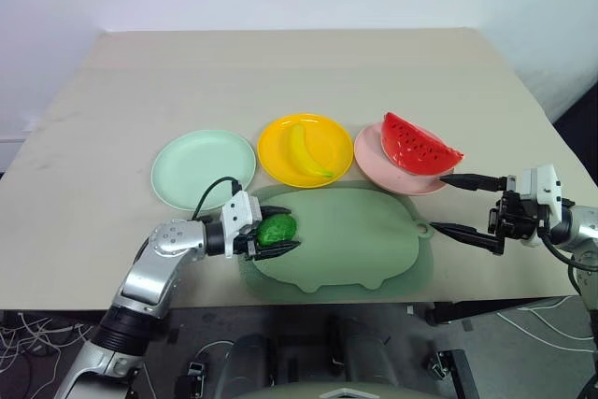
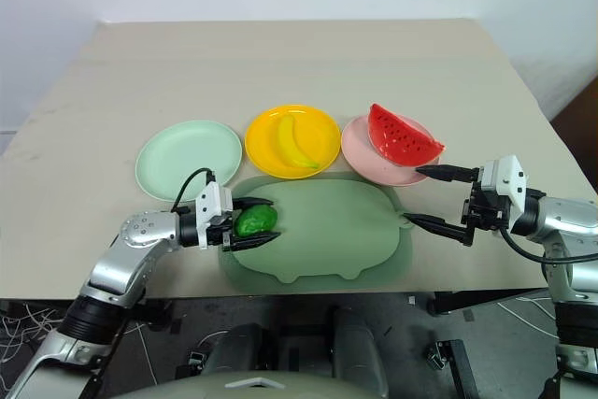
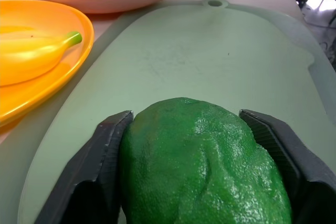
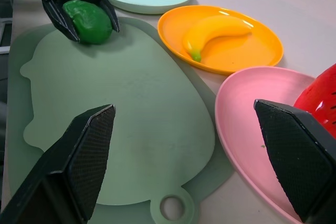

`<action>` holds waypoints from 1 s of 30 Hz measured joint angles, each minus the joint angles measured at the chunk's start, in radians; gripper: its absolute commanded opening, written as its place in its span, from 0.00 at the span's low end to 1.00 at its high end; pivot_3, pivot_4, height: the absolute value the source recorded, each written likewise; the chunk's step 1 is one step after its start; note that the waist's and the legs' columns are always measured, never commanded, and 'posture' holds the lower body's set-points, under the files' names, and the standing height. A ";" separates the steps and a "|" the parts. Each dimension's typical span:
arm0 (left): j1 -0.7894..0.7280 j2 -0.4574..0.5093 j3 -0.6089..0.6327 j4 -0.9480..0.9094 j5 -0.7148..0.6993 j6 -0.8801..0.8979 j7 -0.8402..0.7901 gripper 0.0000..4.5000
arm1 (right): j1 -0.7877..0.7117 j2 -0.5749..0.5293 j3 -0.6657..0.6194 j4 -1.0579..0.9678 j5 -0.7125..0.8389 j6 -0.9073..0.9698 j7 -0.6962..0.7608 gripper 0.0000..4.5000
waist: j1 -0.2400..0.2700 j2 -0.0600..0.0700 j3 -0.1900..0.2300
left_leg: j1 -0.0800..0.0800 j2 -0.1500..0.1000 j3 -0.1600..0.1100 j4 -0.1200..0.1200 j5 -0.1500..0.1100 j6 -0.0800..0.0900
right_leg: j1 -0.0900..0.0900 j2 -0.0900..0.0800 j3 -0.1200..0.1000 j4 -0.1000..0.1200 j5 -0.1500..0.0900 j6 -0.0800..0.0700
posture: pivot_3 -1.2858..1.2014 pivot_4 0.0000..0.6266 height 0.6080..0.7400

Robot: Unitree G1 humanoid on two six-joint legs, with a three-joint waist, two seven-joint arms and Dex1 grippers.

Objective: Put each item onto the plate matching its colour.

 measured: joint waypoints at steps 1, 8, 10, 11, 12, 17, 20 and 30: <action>-0.003 0.005 0.003 0.001 -0.002 0.001 -0.002 0.64 | 0.000 0.000 0.000 0.000 0.000 0.000 0.000 1.00 | 0.000 0.000 0.000 | 0.000 0.000 0.000 0.000 0.000 0.000 | 0.000 0.000 0.000 0.000 0.000 0.000 | 0.52 0.24 0.97; -0.057 0.014 0.100 -0.018 -0.100 0.055 0.007 0.64 | 0.000 0.001 0.010 0.000 -0.001 0.000 -0.003 1.00 | 0.001 0.000 0.000 | 0.000 0.000 -0.001 0.000 0.000 0.000 | 0.000 0.000 0.000 0.000 0.000 0.000 | 0.52 0.24 0.97; -0.104 0.023 0.160 -0.045 -0.153 0.101 0.030 0.64 | -0.001 0.004 0.014 0.000 -0.001 0.000 -0.005 1.00 | 0.001 -0.001 0.000 | 0.000 0.000 -0.001 0.001 0.000 0.000 | 0.000 0.000 0.000 0.000 0.000 0.000 | 0.52 0.24 0.97; -0.130 0.039 0.182 -0.047 -0.167 0.112 0.036 0.64 | -0.002 0.005 0.018 0.000 -0.001 0.002 -0.007 1.00 | 0.000 -0.001 0.000 | 0.000 0.000 0.000 0.001 0.000 0.000 | 0.000 0.000 0.000 0.000 0.000 0.000 | 0.52 0.24 0.97; -0.147 0.052 0.204 -0.047 -0.172 0.115 0.041 0.64 | -0.003 0.006 0.022 0.000 -0.001 0.004 -0.008 1.00 | 0.000 0.000 0.000 | 0.000 0.000 0.000 0.000 0.000 0.000 | 0.000 0.000 0.000 0.000 0.000 0.000 | 0.52 0.24 0.97; -0.207 0.088 0.263 0.052 -0.137 0.099 0.106 0.64 | -0.018 0.011 0.046 0.000 -0.001 0.028 -0.021 1.00 | -0.002 0.000 0.000 | 0.000 0.000 0.000 0.000 0.000 0.000 | 0.001 0.001 0.000 0.000 0.000 0.000 | 0.52 0.24 0.97; -0.209 0.092 0.274 0.163 -0.077 0.061 0.161 0.64 | -0.034 0.016 0.046 0.000 0.004 0.029 -0.020 1.00 | -0.001 0.000 0.000 | 0.000 0.000 0.002 0.000 0.000 0.000 | 0.000 0.001 -0.001 0.000 0.000 0.000 | 0.52 0.24 0.97; -0.208 0.099 0.274 0.350 0.053 -0.042 0.267 0.64 | -0.039 0.018 0.045 0.000 0.014 0.018 0.004 1.00 | 0.003 -0.001 0.000 | 0.000 0.000 0.003 0.000 0.000 0.000 | 0.000 0.000 -0.001 0.000 0.000 0.001 | 0.52 0.24 0.97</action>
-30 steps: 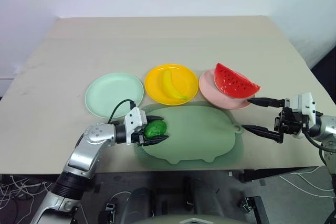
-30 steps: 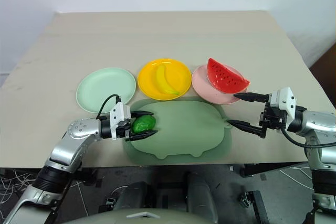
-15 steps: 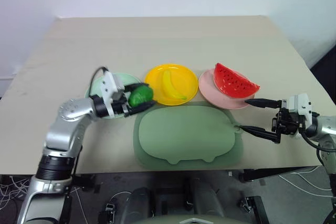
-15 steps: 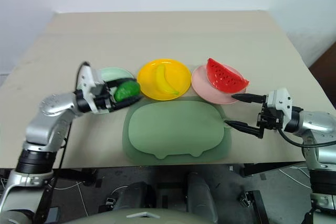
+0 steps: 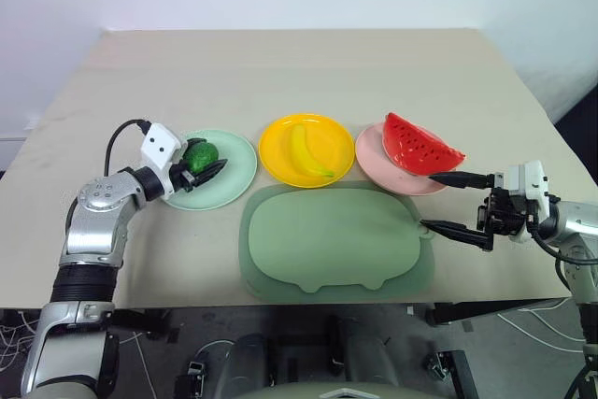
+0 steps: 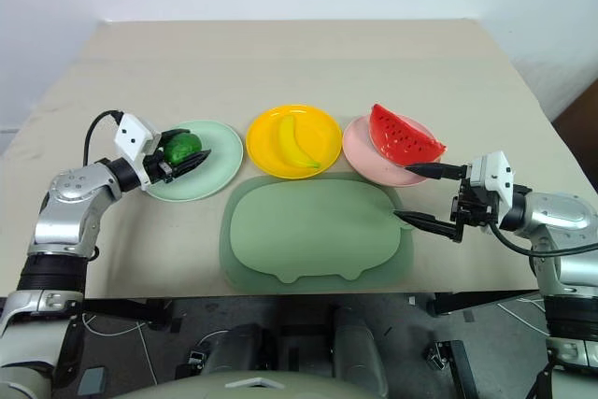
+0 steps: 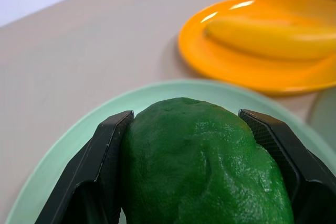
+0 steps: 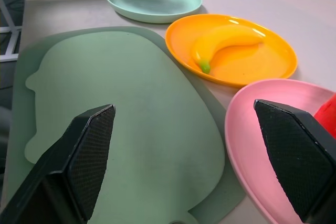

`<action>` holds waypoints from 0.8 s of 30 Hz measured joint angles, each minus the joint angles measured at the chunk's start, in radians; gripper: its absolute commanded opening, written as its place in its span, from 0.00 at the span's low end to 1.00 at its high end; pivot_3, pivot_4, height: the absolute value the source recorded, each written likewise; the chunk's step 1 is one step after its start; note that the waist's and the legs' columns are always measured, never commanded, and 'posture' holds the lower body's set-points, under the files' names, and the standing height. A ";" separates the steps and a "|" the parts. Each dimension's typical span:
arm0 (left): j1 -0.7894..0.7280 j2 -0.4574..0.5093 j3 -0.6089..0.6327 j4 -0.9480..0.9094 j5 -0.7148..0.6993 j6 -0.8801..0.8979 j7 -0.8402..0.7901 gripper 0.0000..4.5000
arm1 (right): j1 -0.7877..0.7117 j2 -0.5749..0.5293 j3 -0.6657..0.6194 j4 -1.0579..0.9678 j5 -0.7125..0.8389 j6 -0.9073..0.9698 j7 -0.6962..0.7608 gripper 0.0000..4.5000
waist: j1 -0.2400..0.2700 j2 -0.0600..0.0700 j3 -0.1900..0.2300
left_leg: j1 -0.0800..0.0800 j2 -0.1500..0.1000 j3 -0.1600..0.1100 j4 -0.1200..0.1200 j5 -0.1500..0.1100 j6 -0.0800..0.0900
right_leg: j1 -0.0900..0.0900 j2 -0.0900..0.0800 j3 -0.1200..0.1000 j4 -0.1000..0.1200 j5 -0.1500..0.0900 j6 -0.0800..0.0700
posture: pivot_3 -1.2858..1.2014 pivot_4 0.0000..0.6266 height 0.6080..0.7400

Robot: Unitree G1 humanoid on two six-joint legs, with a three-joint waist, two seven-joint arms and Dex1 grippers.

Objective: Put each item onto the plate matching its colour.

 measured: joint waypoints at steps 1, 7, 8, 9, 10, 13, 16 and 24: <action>0.000 0.000 0.000 0.009 0.006 0.000 0.013 0.64 | 0.000 0.000 -0.001 0.000 0.002 -0.005 0.003 1.00 | 0.000 0.000 0.000 | 0.000 0.000 0.000 0.000 0.000 0.000 | 0.000 0.000 0.000 0.000 0.000 0.000 | 0.52 0.24 0.97; 0.008 0.000 0.000 0.020 0.021 0.027 0.040 0.72 | 0.003 0.009 -0.001 0.000 0.003 -0.030 0.008 1.00 | 0.000 0.000 0.000 | 0.000 0.000 0.000 0.000 0.000 0.000 | 0.000 0.000 0.000 0.000 0.000 0.000 | 0.52 0.24 0.97; 0.014 -0.001 0.001 0.019 0.020 0.036 0.043 0.80 | 0.003 0.009 -0.001 0.000 0.003 -0.030 0.008 1.00 | -0.001 0.000 0.000 | 0.000 0.000 0.000 0.000 0.000 0.000 | 0.000 0.000 0.000 0.000 0.000 0.000 | 0.52 0.24 0.97; 0.022 -0.001 0.001 0.019 0.020 0.042 0.047 0.85 | 0.003 0.009 -0.001 0.000 0.003 -0.030 0.007 1.00 | -0.001 0.000 0.000 | 0.000 0.000 0.000 0.000 0.000 0.000 | 0.000 0.000 0.000 0.000 0.000 0.000 | 0.52 0.24 0.97; 0.038 -0.001 0.001 0.014 0.020 0.045 0.049 0.92 | 0.003 0.011 -0.001 -0.002 0.003 -0.030 0.004 1.00 | -0.002 0.000 0.000 | 0.000 0.000 0.000 0.000 0.000 0.000 | 0.000 0.000 0.000 0.000 0.000 0.000 | 0.52 0.24 0.97; 0.060 -0.002 0.001 0.010 0.020 0.048 0.049 1.00 | 0.003 0.013 -0.001 -0.004 0.003 -0.030 0.002 1.00 | -0.003 0.000 0.000 | 0.000 0.000 0.000 0.000 0.000 0.000 | 0.000 0.000 0.000 0.001 0.000 0.000 | 0.52 0.24 0.97; 0.062 -0.001 0.014 -0.010 -0.001 0.068 0.043 1.00 | 0.003 0.022 0.000 -0.008 0.003 -0.030 -0.001 1.00 | -0.002 0.000 0.000 | 0.000 0.000 0.000 0.000 0.000 0.000 | 0.000 0.000 0.000 0.001 0.000 0.000 | 0.52 0.24 0.97; 0.065 0.016 0.115 -0.144 -0.089 0.065 0.016 1.00 | 0.002 0.046 0.014 -0.015 0.002 -0.030 -0.004 1.00 | -0.004 0.000 0.000 | 0.000 0.000 0.000 0.000 0.000 0.000 | 0.000 -0.001 0.000 0.001 0.000 0.000 | 0.52 0.24 0.97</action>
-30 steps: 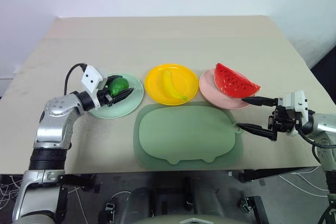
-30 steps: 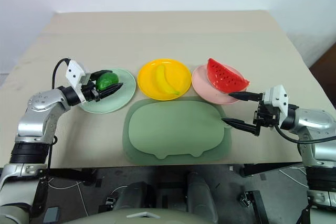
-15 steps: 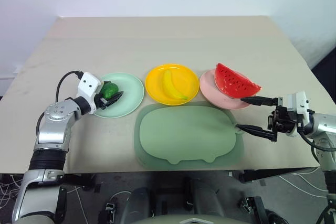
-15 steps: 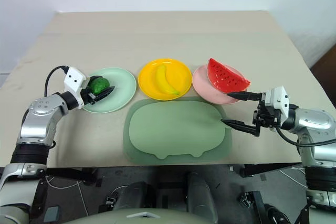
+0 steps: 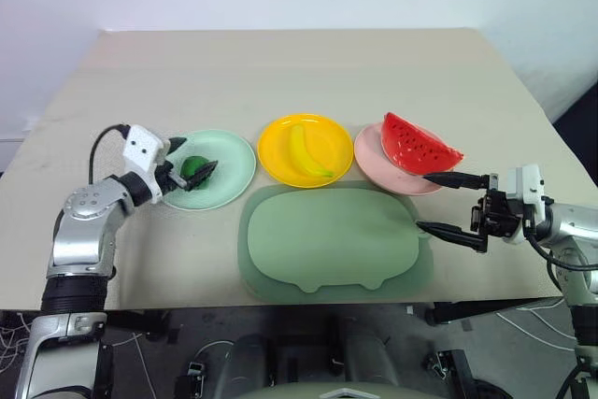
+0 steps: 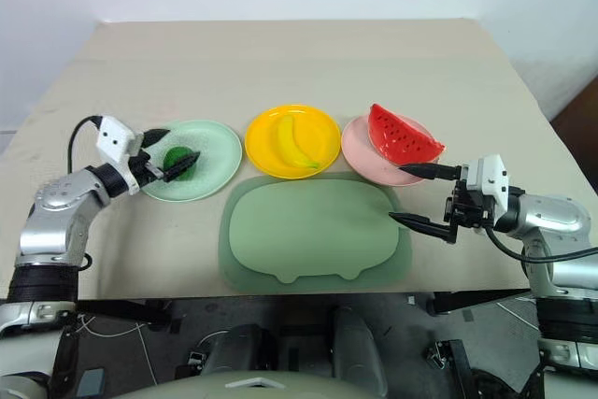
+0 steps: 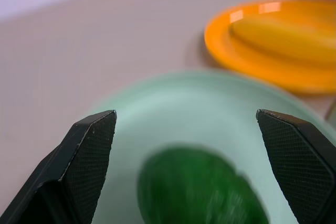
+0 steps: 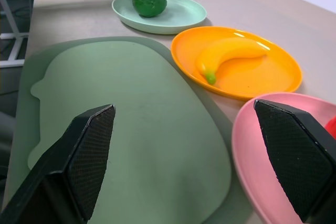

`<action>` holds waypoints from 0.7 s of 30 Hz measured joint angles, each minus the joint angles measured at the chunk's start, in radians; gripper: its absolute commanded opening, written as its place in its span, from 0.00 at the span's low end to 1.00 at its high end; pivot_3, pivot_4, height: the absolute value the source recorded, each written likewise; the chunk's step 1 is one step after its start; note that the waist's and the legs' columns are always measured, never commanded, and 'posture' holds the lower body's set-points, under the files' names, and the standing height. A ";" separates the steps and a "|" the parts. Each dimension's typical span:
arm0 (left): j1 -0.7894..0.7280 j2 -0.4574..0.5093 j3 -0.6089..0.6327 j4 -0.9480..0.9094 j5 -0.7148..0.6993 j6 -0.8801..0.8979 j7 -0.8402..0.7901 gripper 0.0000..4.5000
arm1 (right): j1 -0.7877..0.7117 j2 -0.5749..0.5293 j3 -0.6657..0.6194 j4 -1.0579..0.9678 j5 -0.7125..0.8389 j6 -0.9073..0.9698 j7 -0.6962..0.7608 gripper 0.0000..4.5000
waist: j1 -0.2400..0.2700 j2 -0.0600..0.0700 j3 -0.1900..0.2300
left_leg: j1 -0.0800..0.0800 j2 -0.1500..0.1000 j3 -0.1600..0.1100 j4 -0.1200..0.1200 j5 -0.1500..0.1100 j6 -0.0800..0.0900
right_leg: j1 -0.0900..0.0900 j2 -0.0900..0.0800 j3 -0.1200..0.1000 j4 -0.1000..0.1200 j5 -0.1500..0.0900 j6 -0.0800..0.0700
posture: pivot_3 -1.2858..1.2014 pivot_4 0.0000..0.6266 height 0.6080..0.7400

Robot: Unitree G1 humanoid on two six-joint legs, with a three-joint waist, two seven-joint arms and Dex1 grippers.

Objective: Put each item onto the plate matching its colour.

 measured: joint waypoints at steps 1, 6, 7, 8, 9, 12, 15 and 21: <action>0.005 0.008 0.016 -0.028 -0.013 -0.001 -0.003 1.00 | -0.003 0.001 0.007 0.000 0.000 0.001 0.000 1.00 | 0.000 0.000 0.000 | 0.000 0.000 0.000 0.000 0.000 0.000 | 0.000 0.000 0.000 0.000 0.000 0.000 | 0.52 0.24 0.97; 0.058 0.040 0.092 -0.173 -0.098 0.005 -0.031 1.00 | -0.027 0.004 0.024 0.004 -0.001 0.001 0.001 1.00 | -0.002 0.000 0.000 | 0.000 0.000 0.000 0.000 0.000 -0.001 | 0.000 0.000 0.000 0.000 0.000 0.000 | 0.52 0.24 0.97; 0.089 0.053 0.111 -0.218 -0.130 0.013 -0.054 1.00 | -0.032 0.004 0.025 0.006 -0.001 0.001 0.001 1.00 | -0.004 0.000 0.000 | 0.000 0.000 0.000 0.000 0.001 -0.001 | 0.000 0.000 0.000 0.000 0.000 0.000 | 0.52 0.24 0.97; 0.121 0.066 0.132 -0.258 -0.159 0.020 -0.079 1.00 | -0.033 0.005 0.026 0.010 -0.001 0.000 0.001 1.00 | -0.004 0.000 0.000 | 0.000 0.000 0.000 0.000 0.001 -0.002 | 0.000 0.000 0.000 0.000 0.000 0.000 | 0.52 0.24 0.97; 0.146 0.077 0.147 -0.284 -0.182 0.024 -0.100 1.00 | -0.034 0.005 0.026 0.016 -0.001 0.000 0.002 1.00 | -0.003 0.000 0.000 | 0.000 0.000 0.000 0.000 0.001 -0.002 | 0.000 0.000 0.000 0.000 0.000 0.000 | 0.52 0.24 0.97; 0.223 0.101 0.196 -0.319 -0.251 0.044 -0.163 1.00 | -0.036 0.012 0.028 0.024 -0.002 -0.005 0.001 1.00 | -0.001 0.000 0.000 | 0.001 0.000 0.000 0.000 0.000 0.000 | 0.000 0.000 0.000 0.000 0.000 -0.001 | 0.52 0.24 0.97; 0.293 0.106 0.218 -0.319 -0.297 0.047 -0.226 1.00 | -0.037 0.028 0.029 0.026 -0.007 -0.010 -0.002 1.00 | 0.000 0.000 0.000 | 0.000 0.000 0.000 0.000 0.000 0.000 | 0.000 0.000 0.000 0.000 -0.001 -0.002 | 0.52 0.24 0.97; 0.386 0.088 0.252 -0.311 -0.342 0.013 -0.301 1.00 | -0.036 0.039 0.029 0.027 -0.009 -0.011 -0.015 1.00 | -0.001 0.000 0.000 | 0.000 0.000 0.000 0.000 0.000 0.000 | 0.000 0.000 0.000 0.000 -0.002 -0.003 | 0.52 0.24 0.97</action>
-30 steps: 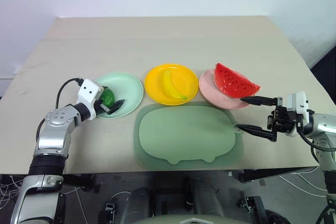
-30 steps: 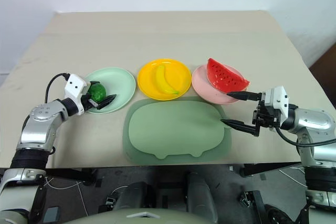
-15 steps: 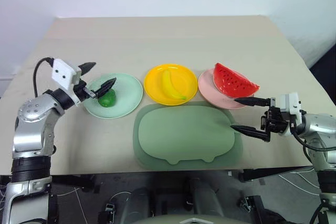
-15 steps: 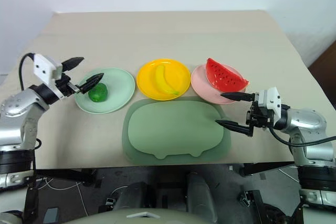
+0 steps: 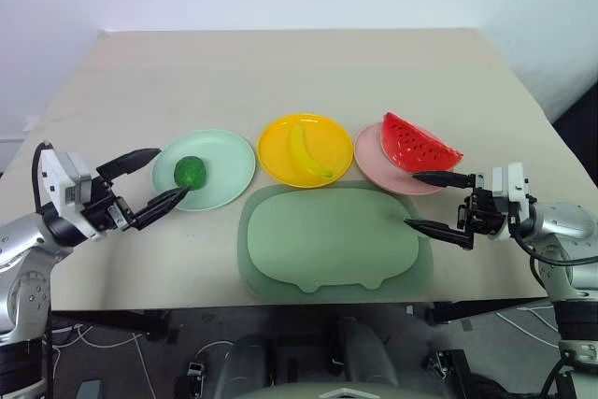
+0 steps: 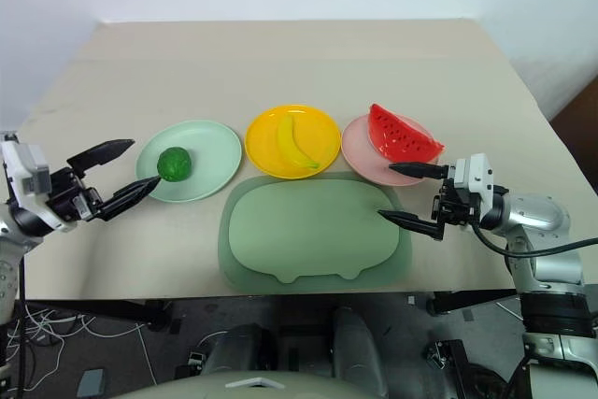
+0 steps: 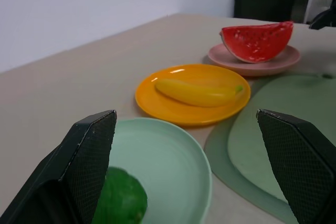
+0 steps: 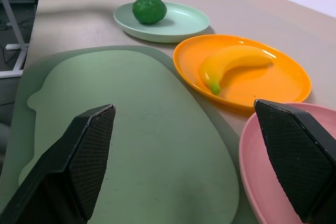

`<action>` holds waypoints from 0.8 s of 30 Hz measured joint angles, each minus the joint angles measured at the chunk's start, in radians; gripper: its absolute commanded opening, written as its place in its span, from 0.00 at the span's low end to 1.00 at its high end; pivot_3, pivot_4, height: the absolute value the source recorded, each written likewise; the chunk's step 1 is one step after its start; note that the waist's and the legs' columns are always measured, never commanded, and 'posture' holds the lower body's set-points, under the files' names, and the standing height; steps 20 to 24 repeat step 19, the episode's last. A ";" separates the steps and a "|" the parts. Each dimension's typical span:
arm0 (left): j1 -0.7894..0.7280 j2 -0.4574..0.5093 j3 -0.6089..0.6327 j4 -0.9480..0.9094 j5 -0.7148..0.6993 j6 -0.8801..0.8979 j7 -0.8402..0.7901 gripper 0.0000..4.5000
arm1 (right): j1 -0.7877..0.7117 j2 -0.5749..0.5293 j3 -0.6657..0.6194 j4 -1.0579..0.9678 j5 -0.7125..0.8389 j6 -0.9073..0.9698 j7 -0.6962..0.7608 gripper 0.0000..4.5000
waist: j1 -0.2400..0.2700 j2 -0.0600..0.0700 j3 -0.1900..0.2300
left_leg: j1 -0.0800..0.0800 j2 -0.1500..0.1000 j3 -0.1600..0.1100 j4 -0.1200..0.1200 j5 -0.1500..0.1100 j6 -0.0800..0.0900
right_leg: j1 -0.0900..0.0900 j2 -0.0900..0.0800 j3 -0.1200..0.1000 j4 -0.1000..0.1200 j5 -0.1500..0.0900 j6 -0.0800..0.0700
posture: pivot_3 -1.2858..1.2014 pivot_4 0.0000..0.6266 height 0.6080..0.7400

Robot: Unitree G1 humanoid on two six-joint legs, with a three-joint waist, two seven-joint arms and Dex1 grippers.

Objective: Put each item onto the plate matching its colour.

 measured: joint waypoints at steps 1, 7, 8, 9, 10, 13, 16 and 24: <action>0.015 -0.008 0.003 0.003 0.000 -0.018 -0.012 1.00 | 0.000 0.001 0.000 0.000 0.000 -0.001 -0.004 1.00 | -0.001 0.000 0.000 | 0.000 0.000 0.000 0.000 0.000 0.000 | 0.000 0.000 0.000 0.000 0.000 -0.001 | 0.52 0.24 0.97; 0.082 -0.073 0.005 0.075 0.021 -0.130 -0.053 1.00 | 0.033 0.001 -0.001 -0.010 0.000 -0.007 -0.026 1.00 | 0.000 0.000 0.000 | 0.000 0.000 0.000 0.000 0.000 0.000 | 0.000 0.000 0.000 0.000 0.000 -0.001 | 0.52 0.24 0.97; 0.091 -0.085 0.005 0.092 0.027 -0.153 -0.058 1.00 | 0.042 0.001 -0.002 -0.015 0.000 -0.007 -0.029 1.00 | 0.000 0.000 0.000 | 0.000 0.000 0.000 0.000 0.000 0.000 | 0.000 0.000 0.000 0.000 -0.001 -0.001 | 0.52 0.24 0.97; 0.096 -0.094 0.004 0.108 0.034 -0.169 -0.061 1.00 | 0.047 0.001 -0.004 -0.017 0.000 -0.007 -0.032 1.00 | 0.000 0.000 0.000 | 0.000 0.000 0.000 0.000 0.000 0.000 | 0.000 0.000 0.000 0.000 -0.001 -0.001 | 0.52 0.24 0.97; 0.096 -0.102 0.003 0.122 0.040 -0.179 -0.062 1.00 | 0.050 0.001 -0.005 -0.018 0.000 -0.007 -0.036 1.00 | 0.000 0.000 0.000 | 0.000 0.000 0.000 0.000 0.000 0.000 | 0.000 0.000 0.000 0.000 0.000 -0.001 | 0.52 0.24 0.97; 0.092 -0.107 -0.006 0.167 0.058 -0.218 -0.073 1.00 | 0.054 0.000 -0.014 -0.029 0.000 -0.007 -0.049 1.00 | 0.000 0.000 0.000 | 0.000 0.000 0.000 0.000 0.000 0.000 | 0.000 0.000 0.000 0.000 0.000 -0.001 | 0.52 0.24 0.97; 0.081 -0.119 -0.020 0.199 0.064 -0.241 -0.077 1.00 | 0.071 -0.001 -0.018 -0.042 0.001 -0.007 -0.058 1.00 | 0.001 0.000 0.000 | 0.000 0.000 0.000 0.000 0.000 0.001 | 0.000 0.000 0.000 0.000 0.000 -0.001 | 0.52 0.24 0.97; 0.059 -0.131 -0.039 0.213 0.070 -0.255 -0.077 1.00 | 0.086 -0.005 -0.027 -0.048 0.003 -0.006 -0.064 1.00 | 0.002 0.000 0.000 | 0.000 0.000 0.000 0.000 0.000 0.001 | 0.000 -0.001 0.000 0.000 0.000 -0.001 | 0.52 0.24 0.97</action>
